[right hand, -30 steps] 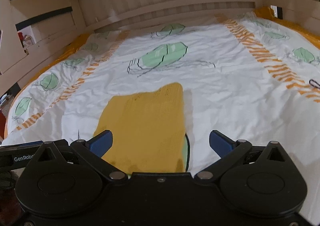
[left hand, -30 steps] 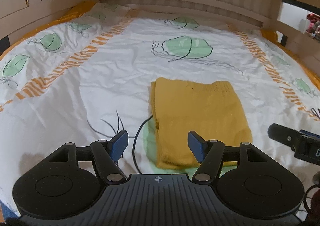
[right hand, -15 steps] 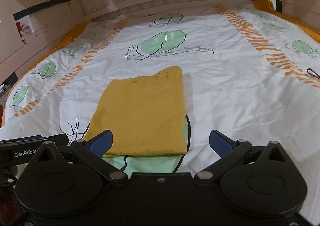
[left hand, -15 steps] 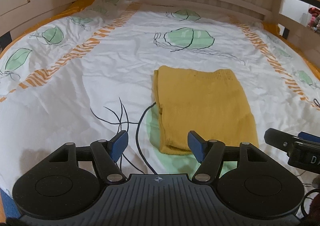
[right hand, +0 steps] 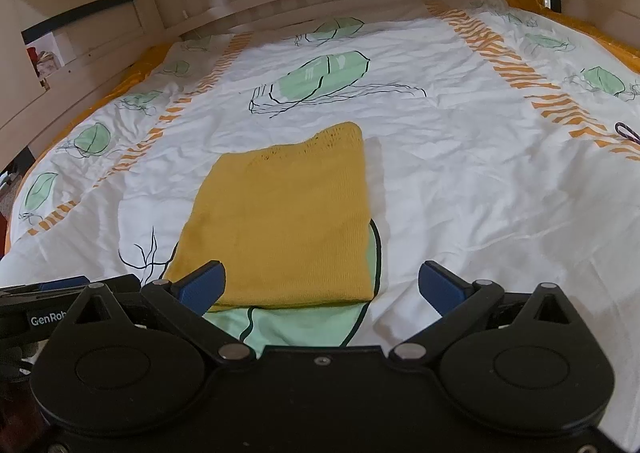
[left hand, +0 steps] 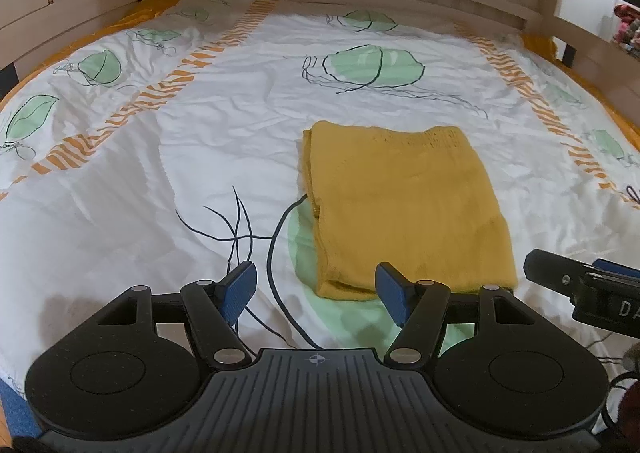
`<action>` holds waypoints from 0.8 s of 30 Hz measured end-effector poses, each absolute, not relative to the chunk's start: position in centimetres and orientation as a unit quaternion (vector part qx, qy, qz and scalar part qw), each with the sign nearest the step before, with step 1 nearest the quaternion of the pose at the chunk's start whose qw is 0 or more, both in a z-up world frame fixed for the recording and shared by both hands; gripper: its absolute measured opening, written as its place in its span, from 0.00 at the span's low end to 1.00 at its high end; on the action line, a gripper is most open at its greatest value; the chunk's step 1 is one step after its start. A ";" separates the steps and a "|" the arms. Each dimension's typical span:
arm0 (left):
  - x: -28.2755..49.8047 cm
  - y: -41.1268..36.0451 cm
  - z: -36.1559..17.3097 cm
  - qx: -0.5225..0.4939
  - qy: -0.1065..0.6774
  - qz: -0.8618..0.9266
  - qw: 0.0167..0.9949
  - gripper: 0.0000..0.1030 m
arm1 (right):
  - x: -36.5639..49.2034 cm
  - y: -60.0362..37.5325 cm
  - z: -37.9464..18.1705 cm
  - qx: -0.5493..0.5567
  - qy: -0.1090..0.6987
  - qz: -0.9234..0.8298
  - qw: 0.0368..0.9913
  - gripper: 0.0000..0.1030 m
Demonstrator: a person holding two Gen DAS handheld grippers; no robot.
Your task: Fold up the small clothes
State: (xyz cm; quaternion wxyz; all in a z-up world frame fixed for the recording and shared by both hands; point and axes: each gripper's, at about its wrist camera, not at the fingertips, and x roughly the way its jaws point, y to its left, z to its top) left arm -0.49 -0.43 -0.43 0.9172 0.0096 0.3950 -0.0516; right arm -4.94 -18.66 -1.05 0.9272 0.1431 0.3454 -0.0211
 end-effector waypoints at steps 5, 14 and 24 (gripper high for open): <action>-0.5 -0.4 -0.4 0.010 0.395 -0.052 0.917 0.62 | -4.9 -18.6 -1.0 0.143 0.346 -0.021 0.927 0.99; -0.3 -0.6 -0.5 0.012 0.396 -0.054 0.917 0.62 | -4.6 -18.6 -1.4 0.145 0.348 -0.019 0.926 0.99; -0.3 -0.7 -0.6 0.013 0.397 -0.053 0.916 0.62 | -4.5 -18.6 -1.5 0.147 0.351 -0.018 0.925 0.99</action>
